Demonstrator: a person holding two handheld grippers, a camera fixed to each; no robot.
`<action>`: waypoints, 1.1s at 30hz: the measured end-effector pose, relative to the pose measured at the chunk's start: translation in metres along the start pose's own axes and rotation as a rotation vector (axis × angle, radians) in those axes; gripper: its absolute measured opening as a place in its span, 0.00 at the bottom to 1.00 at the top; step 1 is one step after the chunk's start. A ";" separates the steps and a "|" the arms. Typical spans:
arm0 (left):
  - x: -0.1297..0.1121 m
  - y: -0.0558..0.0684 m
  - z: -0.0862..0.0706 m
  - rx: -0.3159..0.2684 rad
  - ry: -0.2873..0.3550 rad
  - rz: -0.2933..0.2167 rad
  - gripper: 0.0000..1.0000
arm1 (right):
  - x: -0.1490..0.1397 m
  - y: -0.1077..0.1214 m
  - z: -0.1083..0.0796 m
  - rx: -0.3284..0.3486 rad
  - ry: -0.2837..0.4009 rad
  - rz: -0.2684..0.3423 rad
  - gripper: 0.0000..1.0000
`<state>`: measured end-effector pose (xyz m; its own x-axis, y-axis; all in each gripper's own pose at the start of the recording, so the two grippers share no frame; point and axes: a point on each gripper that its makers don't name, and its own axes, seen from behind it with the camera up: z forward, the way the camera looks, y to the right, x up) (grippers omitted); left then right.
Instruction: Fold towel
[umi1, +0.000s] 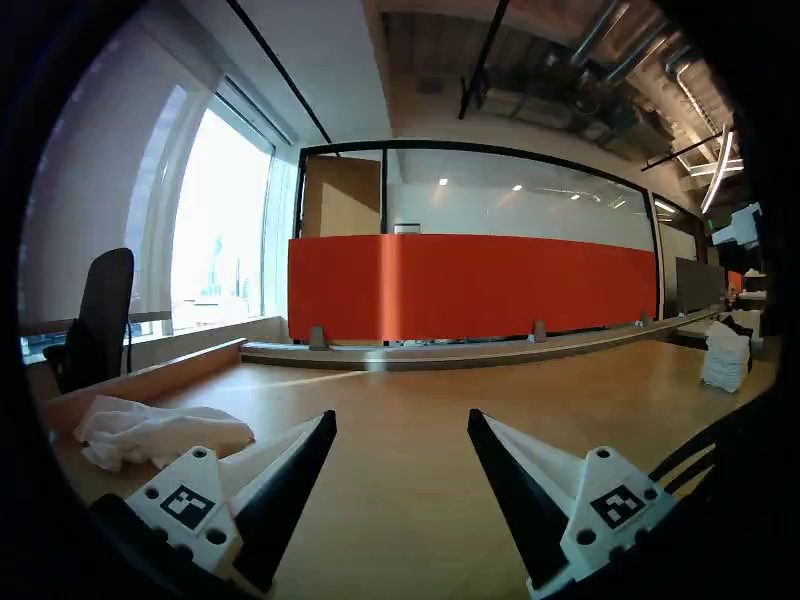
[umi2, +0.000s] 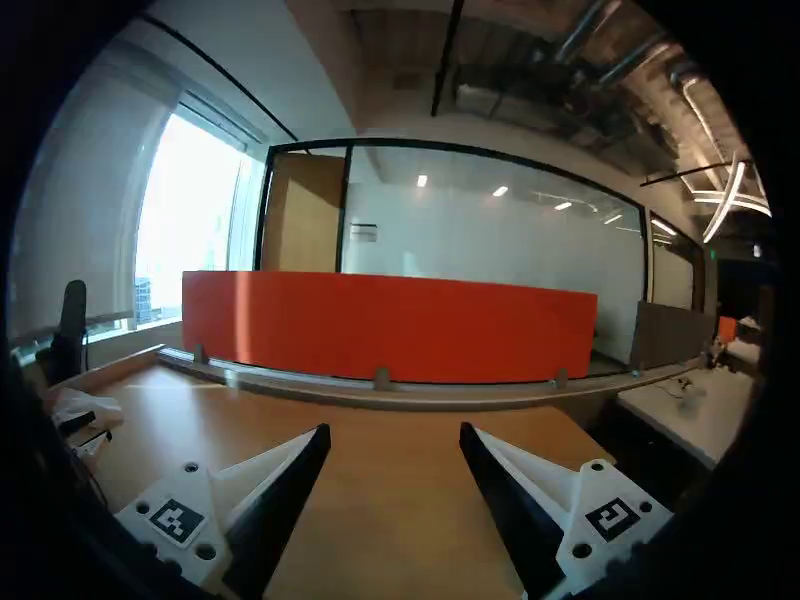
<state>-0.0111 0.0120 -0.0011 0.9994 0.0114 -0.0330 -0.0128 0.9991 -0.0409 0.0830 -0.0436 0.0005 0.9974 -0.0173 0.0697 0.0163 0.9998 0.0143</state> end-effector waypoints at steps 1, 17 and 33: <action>0.000 -0.001 0.000 0.002 0.000 0.000 0.98 | 0.000 0.001 -0.001 -0.002 0.000 0.001 1.00; -0.003 -0.006 0.001 0.017 -0.004 -0.001 0.98 | 0.003 0.016 -0.005 -0.025 0.031 0.003 1.00; -0.004 -0.006 0.001 0.017 -0.003 0.000 0.98 | -0.005 0.037 0.001 -0.037 0.142 0.041 1.00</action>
<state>-0.0147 0.0062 0.0007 0.9995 0.0111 -0.0297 -0.0118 0.9997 -0.0236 0.0781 -0.0067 0.0018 0.9971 0.0230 -0.0723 -0.0247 0.9994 -0.0230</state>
